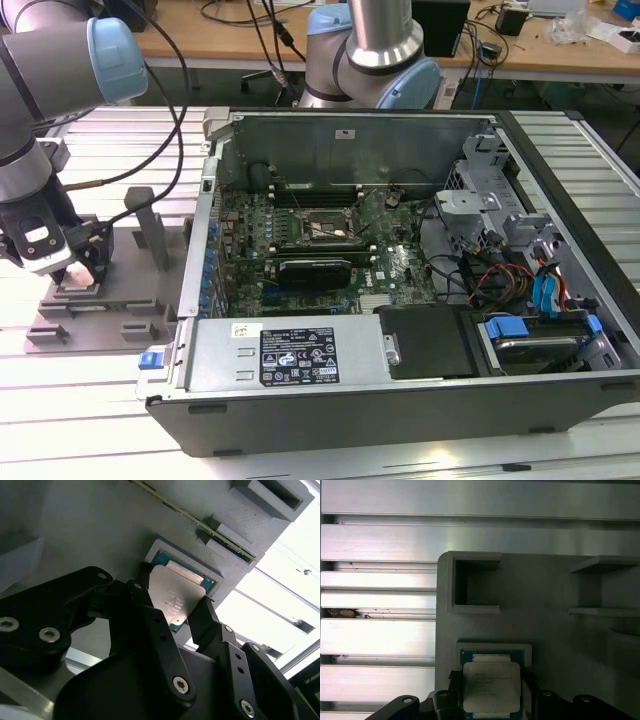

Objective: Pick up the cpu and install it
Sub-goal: 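Pick up the cpu and move it towards the insertion slot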

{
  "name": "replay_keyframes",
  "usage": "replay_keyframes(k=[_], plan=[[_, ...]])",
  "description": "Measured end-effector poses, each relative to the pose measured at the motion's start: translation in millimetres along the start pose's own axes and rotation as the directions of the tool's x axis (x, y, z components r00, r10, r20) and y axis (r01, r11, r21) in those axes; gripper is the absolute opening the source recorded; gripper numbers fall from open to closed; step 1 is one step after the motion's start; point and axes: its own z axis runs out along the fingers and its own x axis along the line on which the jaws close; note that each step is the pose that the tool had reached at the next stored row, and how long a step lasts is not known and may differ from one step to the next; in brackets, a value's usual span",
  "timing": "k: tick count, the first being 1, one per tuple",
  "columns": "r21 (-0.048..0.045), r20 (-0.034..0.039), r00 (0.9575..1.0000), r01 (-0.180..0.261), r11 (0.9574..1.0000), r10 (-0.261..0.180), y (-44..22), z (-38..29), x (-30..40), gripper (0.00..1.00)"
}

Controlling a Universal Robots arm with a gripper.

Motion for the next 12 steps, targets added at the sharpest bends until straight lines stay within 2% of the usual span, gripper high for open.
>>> replay_keyframes(k=[4, 6, 7, 9, 10, 12], plan=[[0.0, 0.0, 1.0, 0.0, 1.0, 0.0, 0.0, -0.3, -0.1, 0.55], [0.0, 0.0001, 1.0, 0.0, 1.0, 0.0, 0.0, -4.8, -0.2, 0.55], [-0.0001, 0.0002, 1.0, 0.0, 1.0, 0.0, -0.1, -13.6, -0.2, 0.55], [0.0, 0.0001, 1.0, 0.0, 1.0, 0.0, -0.2, -24.5, -0.2, 0.55], [0.0, 0.0, 1.0, 0.0, 1.0, 0.0, -0.2, -32.8, -0.2, 0.55], [0.0001, 0.0, 1.0, 0.0, 1.0, 0.0, -0.3, -42.3, -0.2, 0.55]])
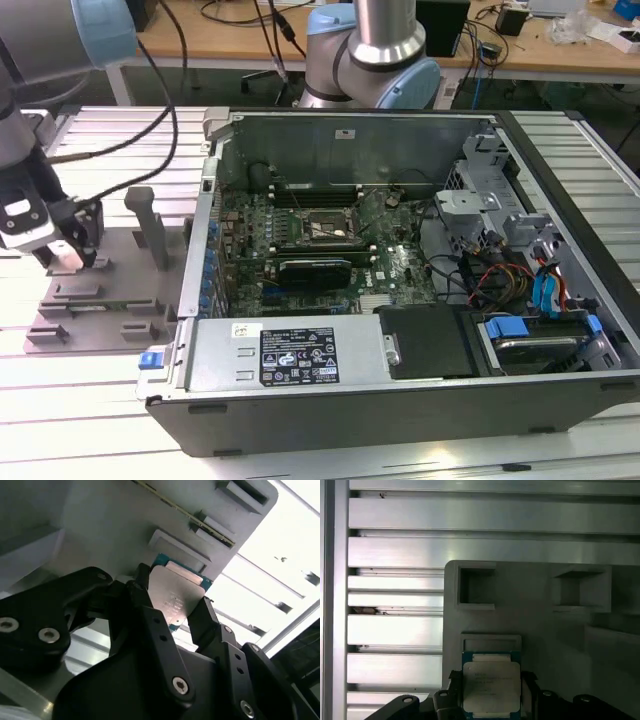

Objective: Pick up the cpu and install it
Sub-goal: 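Pick up the cpu and move it towards the insertion slot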

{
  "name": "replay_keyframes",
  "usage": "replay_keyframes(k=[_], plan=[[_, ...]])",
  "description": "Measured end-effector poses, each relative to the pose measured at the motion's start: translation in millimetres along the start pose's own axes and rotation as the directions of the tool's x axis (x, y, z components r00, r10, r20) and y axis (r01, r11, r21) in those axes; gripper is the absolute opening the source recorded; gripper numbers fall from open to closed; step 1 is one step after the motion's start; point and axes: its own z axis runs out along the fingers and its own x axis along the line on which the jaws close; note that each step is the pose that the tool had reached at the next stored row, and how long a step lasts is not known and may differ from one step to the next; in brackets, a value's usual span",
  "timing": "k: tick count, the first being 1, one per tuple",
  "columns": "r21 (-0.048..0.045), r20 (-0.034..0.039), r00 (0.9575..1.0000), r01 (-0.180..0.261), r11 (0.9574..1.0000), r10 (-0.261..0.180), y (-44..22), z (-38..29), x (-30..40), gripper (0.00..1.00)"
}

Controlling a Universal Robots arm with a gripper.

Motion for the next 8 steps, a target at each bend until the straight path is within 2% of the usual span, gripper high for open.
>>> replay_keyframes(k=[4, 6, 8], plan=[[0.0014, -0.0001, 1.0, 0.0, 1.0, 0.0, -0.1, -34.4, -0.1, 0.55], [0.0019, -0.0001, 1.0, 0.0, 1.0, 0.0, -0.1, -43.4, -0.1, 0.55], [0.0026, 0.0, 1.0, 0.0, 1.0, 0.0, 0.0, -57.2, -0.1, 0.55]])
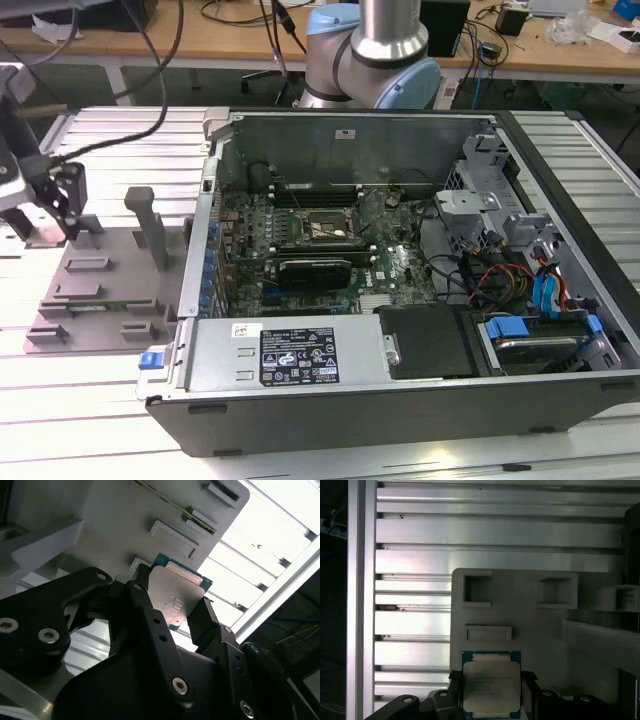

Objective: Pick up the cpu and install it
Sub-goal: 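Pick up the cpu and move it towards the insertion slot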

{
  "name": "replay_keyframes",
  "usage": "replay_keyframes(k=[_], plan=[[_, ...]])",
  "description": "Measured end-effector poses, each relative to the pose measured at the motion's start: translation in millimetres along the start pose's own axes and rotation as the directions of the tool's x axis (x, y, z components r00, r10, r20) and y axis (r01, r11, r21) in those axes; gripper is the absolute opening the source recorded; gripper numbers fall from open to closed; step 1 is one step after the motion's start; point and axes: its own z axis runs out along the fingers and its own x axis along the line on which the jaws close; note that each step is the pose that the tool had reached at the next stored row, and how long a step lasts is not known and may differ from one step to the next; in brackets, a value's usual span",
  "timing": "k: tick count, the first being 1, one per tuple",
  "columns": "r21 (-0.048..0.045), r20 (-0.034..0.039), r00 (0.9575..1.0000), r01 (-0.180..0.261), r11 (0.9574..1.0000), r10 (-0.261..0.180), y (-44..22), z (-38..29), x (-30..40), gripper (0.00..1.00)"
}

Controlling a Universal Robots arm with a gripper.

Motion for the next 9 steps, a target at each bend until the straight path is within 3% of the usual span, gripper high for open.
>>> replay_keyframes(k=[4, 6, 9], plan=[[0.001, 0.0, 1.0, 0.0, 1.0, 0.0, -0.1, -22.6, -0.1, 0.55], [0.0018, 0.0001, 1.0, 0.0, 1.0, 0.0, -0.1, -40.3, -0.1, 0.55], [0.0024, 0.0, 1.0, 0.0, 1.0, 0.0, -0.1, -58.4, -0.2, 0.55]])
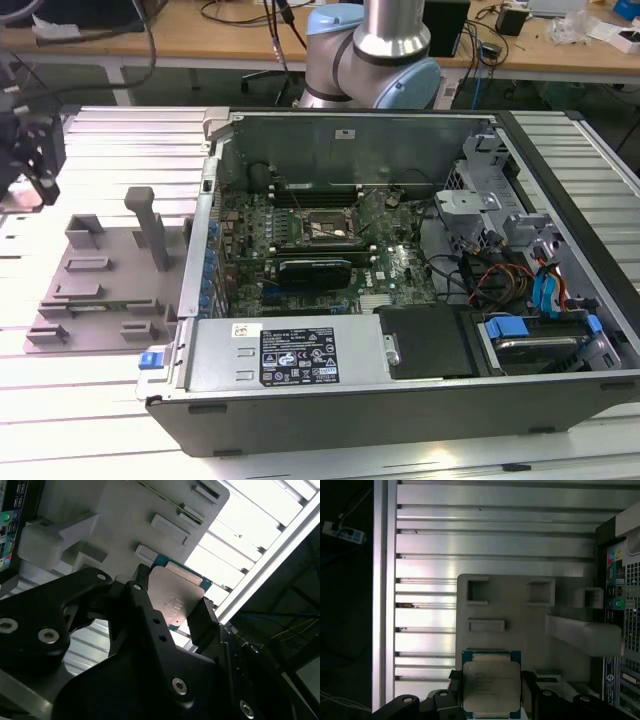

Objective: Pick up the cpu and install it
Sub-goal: 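Pick up the cpu and move it towards the insertion slot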

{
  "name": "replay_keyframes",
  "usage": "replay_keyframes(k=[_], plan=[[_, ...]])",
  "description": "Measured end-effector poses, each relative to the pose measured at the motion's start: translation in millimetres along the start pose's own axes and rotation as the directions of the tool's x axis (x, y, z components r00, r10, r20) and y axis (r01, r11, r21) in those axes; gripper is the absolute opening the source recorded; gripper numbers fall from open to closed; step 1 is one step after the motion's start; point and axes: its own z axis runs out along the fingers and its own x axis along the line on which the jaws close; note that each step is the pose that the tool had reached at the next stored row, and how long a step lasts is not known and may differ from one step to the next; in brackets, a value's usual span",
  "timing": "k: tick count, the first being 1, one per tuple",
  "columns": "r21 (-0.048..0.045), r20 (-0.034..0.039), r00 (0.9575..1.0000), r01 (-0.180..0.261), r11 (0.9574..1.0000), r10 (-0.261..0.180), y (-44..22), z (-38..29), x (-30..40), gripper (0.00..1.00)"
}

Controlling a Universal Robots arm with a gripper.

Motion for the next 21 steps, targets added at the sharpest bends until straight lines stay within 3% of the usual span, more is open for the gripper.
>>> replay_keyframes(k=[3, 7, 14, 21], plan=[[0.0006, 0.0, 1.0, 0.0, 1.0, 0.0, -0.1, -13.8, 0.0, 0.55], [0.0019, -0.0001, 1.0, 0.0, 1.0, 0.0, -0.3, -45.1, -0.1, 0.55], [0.0019, -0.0003, 1.0, 0.0, 1.0, 0.0, -0.3, -47.5, -0.7, 0.55], [0.0019, -0.0002, 1.0, 0.0, 1.0, 0.0, -0.5, -47.4, -11.2, 0.55]])
